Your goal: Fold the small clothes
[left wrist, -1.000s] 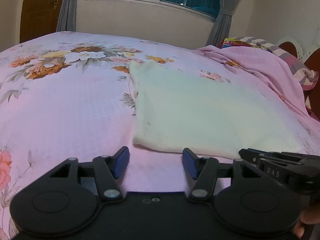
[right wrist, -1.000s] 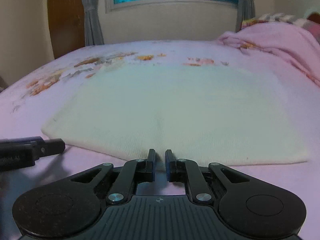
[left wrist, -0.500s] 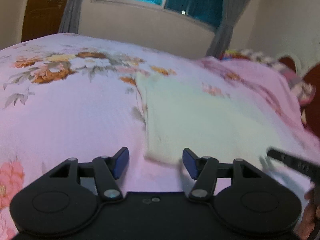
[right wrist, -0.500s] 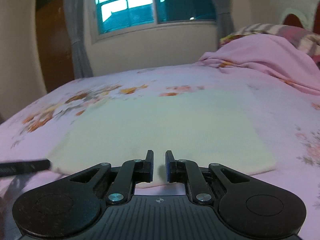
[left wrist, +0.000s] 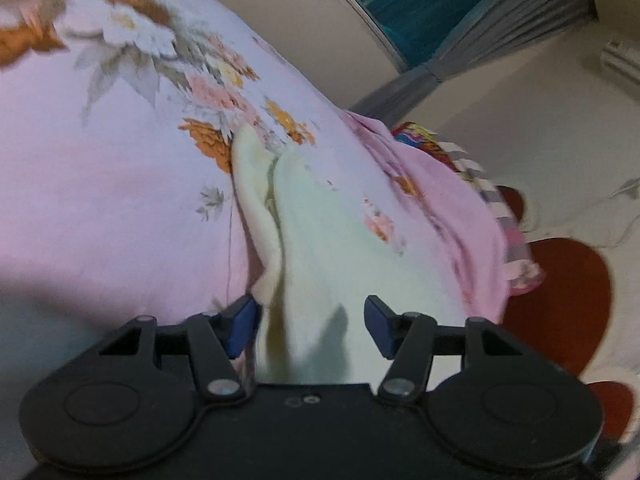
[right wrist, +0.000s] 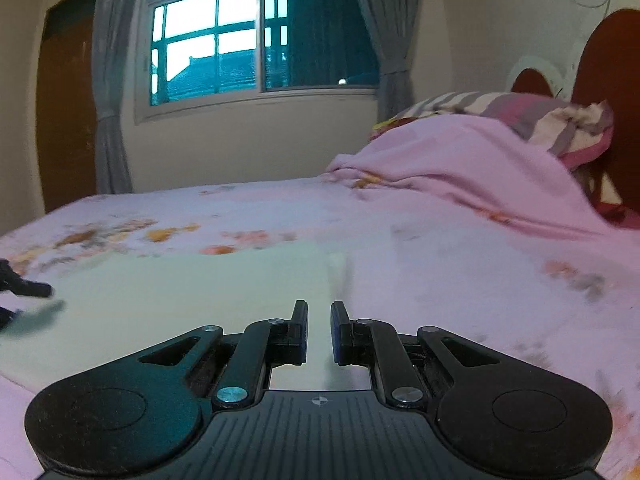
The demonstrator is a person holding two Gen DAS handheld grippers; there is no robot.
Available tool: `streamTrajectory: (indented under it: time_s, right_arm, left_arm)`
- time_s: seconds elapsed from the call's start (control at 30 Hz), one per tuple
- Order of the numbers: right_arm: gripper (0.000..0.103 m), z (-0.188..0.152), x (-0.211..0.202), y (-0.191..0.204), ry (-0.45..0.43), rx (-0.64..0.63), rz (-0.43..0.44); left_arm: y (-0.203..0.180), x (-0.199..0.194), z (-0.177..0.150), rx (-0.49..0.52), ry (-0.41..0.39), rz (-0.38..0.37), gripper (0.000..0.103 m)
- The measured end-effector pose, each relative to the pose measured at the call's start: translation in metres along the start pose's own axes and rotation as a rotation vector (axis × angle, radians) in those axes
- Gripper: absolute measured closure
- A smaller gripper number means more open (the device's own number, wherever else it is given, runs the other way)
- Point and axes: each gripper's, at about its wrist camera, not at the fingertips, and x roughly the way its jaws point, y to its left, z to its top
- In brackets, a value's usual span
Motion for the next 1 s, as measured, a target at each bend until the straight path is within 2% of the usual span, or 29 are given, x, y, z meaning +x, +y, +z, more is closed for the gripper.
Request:
streamTrajectory:
  time_s: [0.1, 0.2, 0.23, 0.27, 0.37, 0.43, 0.5, 0.53, 0.6, 0.7, 0.87, 1.0]
  right_arm:
    - [0.093, 0.0, -0.001, -0.021, -0.01, 0.009, -0.018]
    - [0.093, -0.005, -0.008, -0.041, -0.028, 0.005, -0.043]
    - [0.092, -0.006, -0.009, -0.047, -0.029, 0.011, -0.047]
    - [0.093, -0.008, -0.01, -0.052, -0.028, 0.014, -0.053]
    - [0.092, -0.012, -0.004, -0.067, 0.01, 0.048, -0.105]
    - [0.092, -0.013, 0.007, -0.08, 0.05, 0.039, -0.176]
    - [0.092, -0.014, 0.021, -0.097, 0.103, 0.007, -0.311]
    - [0.092, -0.013, 0.025, -0.107, 0.12, 0.02, -0.323]
    - [0.092, -0.012, 0.025, -0.125, 0.118, 0.057, -0.325]
    - [0.092, -0.011, 0.018, -0.141, 0.087, 0.045, -0.331]
    - [0.092, -0.02, 0.006, -0.164, 0.056, 0.143, -0.281]
    - [0.091, -0.032, -0.002, -0.193, 0.042, 0.346, -0.234]
  left_arm:
    - [0.009, 0.013, 0.014, -0.011, 0.052, -0.057, 0.046]
    - [0.011, 0.022, 0.021, 0.022, 0.086, -0.051, 0.054]
    - [0.009, 0.025, 0.023, 0.046, 0.089, -0.029, 0.066]
    - [0.008, 0.028, 0.022, 0.059, 0.088, 0.004, 0.074]
    - [0.002, 0.027, 0.017, 0.094, 0.069, 0.028, 0.083]
    - [-0.008, 0.026, 0.015, 0.148, 0.057, 0.074, 0.084]
    - [-0.021, 0.027, 0.014, 0.16, 0.055, 0.109, 0.086]
    - [-0.028, 0.026, 0.017, 0.164, 0.054, 0.114, 0.086]
    - [-0.048, 0.025, 0.021, 0.161, 0.06, 0.102, 0.086]
    - [-0.084, 0.028, 0.028, 0.179, 0.074, 0.029, 0.086]
    - [-0.167, 0.074, 0.012, 0.294, 0.143, 0.056, 0.086]
    - [-0.231, 0.131, -0.022, 0.4, 0.197, 0.121, 0.086]
